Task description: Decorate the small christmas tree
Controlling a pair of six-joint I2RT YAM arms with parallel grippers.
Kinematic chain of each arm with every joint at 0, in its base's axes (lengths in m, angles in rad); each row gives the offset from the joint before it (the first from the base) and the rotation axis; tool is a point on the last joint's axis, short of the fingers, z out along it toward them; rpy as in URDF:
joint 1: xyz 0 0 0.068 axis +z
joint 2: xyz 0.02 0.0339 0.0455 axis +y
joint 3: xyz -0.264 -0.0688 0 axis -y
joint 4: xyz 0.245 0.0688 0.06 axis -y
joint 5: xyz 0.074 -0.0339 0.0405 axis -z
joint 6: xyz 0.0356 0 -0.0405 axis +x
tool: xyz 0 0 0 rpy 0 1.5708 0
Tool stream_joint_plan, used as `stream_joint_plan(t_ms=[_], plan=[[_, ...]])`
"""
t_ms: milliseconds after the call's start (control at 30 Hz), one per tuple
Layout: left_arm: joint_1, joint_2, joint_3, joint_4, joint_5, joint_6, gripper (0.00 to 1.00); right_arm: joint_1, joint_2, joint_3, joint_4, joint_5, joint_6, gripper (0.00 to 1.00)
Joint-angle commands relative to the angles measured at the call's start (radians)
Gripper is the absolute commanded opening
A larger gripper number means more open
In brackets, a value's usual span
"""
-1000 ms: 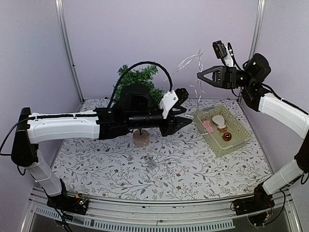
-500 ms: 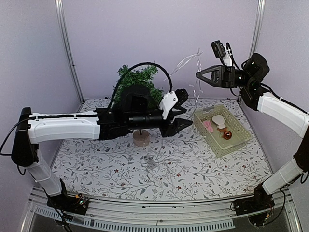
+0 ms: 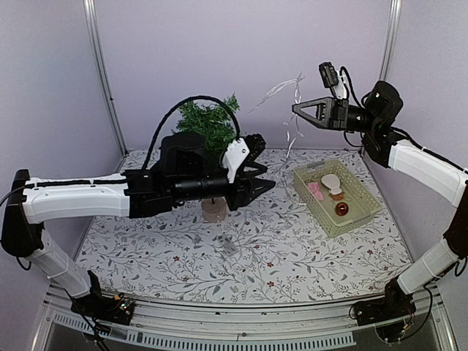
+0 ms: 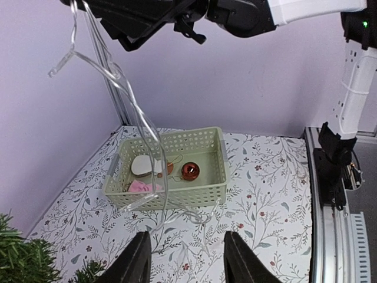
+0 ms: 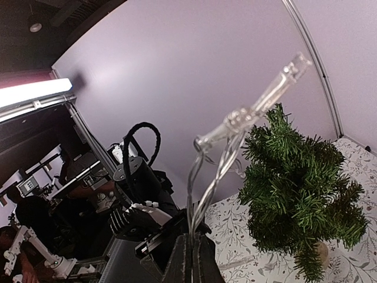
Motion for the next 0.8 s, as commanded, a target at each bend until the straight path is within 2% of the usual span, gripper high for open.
stream_joint_plan(t_ms=[0, 100, 233, 600, 767], plan=[[0.008, 0.057, 0.047, 0.026, 0.032, -0.011, 0.44, 0.004, -0.002, 0.031, -0.012, 0.008, -0.024, 0.0], [0.009, 0.092, 0.074, 0.039, 0.015, -0.008, 0.46, 0.005, -0.005, 0.031, -0.012, -0.004, -0.023, 0.0], [0.01, 0.101, 0.076, 0.055, 0.004, 0.0, 0.55, 0.005, -0.01, 0.03, -0.012, -0.018, -0.021, 0.0], [0.017, 0.122, 0.08, 0.051, 0.027, -0.002, 0.55, 0.005, -0.015, 0.025, -0.006, -0.054, -0.017, 0.0], [0.026, 0.129, 0.08, 0.044, 0.039, -0.022, 0.62, 0.007, -0.013, 0.025, 0.024, -0.072, -0.003, 0.0]])
